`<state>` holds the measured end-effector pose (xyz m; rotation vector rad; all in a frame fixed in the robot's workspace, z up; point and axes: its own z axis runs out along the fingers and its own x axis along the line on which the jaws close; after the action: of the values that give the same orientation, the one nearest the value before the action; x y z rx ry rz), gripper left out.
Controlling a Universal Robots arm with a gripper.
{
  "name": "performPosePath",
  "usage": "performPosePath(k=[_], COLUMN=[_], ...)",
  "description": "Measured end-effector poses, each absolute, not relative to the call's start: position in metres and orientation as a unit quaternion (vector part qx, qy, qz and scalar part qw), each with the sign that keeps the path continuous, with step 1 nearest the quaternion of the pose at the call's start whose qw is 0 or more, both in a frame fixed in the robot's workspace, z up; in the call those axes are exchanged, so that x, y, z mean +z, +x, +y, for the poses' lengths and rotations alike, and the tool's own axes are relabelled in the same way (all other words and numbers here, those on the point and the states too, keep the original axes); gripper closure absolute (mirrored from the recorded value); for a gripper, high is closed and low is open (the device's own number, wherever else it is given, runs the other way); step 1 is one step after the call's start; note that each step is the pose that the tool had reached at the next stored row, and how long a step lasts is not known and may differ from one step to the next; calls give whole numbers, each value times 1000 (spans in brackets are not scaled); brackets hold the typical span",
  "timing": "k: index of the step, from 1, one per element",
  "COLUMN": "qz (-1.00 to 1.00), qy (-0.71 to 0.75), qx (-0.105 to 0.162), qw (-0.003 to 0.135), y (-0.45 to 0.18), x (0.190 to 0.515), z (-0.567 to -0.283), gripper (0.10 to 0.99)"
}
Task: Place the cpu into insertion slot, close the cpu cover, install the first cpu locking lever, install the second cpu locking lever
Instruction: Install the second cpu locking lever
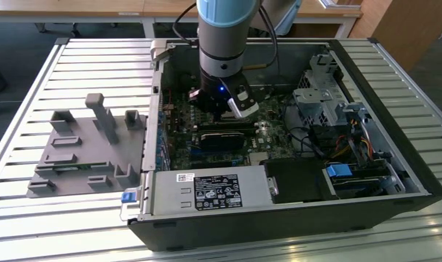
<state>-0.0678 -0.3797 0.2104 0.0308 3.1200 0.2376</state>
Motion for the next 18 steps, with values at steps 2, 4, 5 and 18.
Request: performPosePath(k=[2, 4, 5, 18], qz=[997, 997, 996, 995], qy=[10, 10, 10, 10], qx=[79, 82, 83, 99], qw=[6, 6, 6, 6], y=[-68, -68, -68, -70], x=[210, 210, 210, 208], z=[-381, -383, -384, -393], gripper=[980, 980, 980, 980])
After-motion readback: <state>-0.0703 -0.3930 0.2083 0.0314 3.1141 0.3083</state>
